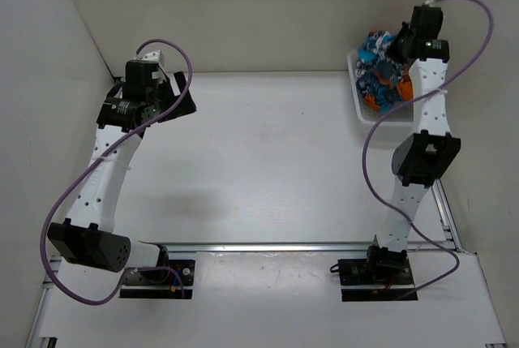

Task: Fold and stack the shorts
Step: Grab the shorts from the pile, then move the shorts to the center of the board

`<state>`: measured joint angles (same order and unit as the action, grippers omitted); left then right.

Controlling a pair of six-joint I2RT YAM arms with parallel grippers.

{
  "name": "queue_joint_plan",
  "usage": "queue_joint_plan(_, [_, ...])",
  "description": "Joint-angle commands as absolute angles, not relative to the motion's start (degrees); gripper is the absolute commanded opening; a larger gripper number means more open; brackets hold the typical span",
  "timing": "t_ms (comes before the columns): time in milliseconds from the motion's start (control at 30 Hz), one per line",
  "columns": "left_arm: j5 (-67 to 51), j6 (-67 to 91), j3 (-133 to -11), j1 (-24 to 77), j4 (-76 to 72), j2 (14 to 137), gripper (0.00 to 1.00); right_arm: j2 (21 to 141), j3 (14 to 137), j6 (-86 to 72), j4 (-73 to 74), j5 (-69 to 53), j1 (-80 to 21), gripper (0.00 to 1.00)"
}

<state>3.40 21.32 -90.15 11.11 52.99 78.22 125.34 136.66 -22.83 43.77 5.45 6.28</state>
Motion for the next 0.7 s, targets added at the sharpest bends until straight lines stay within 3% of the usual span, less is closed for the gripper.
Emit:
queue_joint_plan(0, [0.45, 22.59, -93.77, 9.41, 54.05, 74.88, 1.0, 109.27, 142.02, -19.26, 39.46, 0.21, 1.24, 0.0])
queue_joint_plan(167, [2.71, 21.2, -101.58, 7.91, 59.75, 74.36, 1.0, 101.02, 143.72, -18.72, 42.19, -2.2, -7.89, 0.0])
queue_joint_plan(400, [11.77, 19.34, -109.59, 4.84, 64.25, 72.69, 1.0, 94.48, 121.23, -21.7, 38.67, 6.32, -31.77, 0.0])
queue_joint_plan(433, [13.0, 19.34, -109.6, 4.83, 64.25, 72.08, 1.0, 95.27, 117.81, -21.71, 37.98, 6.33, -34.17, 0.08])
queue_joint_plan(467, [13.01, 19.34, -109.6, 4.83, 64.25, 72.07, 1.0, 97.8, 116.82, -22.23, 37.97, 6.33, -36.36, 0.53])
queue_joint_plan(500, [12.05, 19.34, -109.6, 4.83, 64.25, 71.55, 1.0, 99.65, 116.81, -21.45, 38.49, 4.76, -39.95, 0.75])
queue_joint_plan(567, [6.09, 19.34, -107.41, 4.83, 63.54, 71.54, 1.0, 104.82, 121.18, -21.45, 43.13, 5.36, -41.83, 0.94])
queue_joint_plan(667, [-1.92, 19.34, -103.29, 4.83, 63.54, 72.07, 1.0, 101.37, 117.71, -24.07, 48.08, 10.09, -40.44, 1.0])
